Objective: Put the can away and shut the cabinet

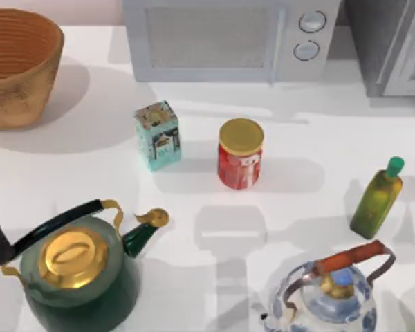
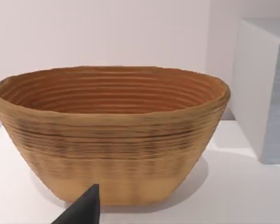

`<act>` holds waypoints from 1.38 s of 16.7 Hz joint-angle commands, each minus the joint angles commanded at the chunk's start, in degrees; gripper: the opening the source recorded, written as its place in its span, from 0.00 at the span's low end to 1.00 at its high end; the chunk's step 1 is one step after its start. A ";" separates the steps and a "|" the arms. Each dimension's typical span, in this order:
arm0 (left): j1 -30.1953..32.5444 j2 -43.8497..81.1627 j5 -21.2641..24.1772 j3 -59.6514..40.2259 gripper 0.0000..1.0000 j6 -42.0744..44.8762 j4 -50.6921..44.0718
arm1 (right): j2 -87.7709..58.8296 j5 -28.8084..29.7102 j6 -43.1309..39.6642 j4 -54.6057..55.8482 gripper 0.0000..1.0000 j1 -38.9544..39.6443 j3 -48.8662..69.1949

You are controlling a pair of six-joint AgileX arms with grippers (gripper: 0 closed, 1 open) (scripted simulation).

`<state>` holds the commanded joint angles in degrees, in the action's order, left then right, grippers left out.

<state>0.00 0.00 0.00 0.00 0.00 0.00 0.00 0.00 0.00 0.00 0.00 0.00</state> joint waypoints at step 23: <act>0.00 0.00 0.00 0.00 1.00 0.00 0.00 | -91.15 0.74 -0.07 62.29 1.00 -3.13 11.74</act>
<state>0.00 0.00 0.00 0.00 0.00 0.00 -91.15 0.74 -0.07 62.29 -3.13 11.74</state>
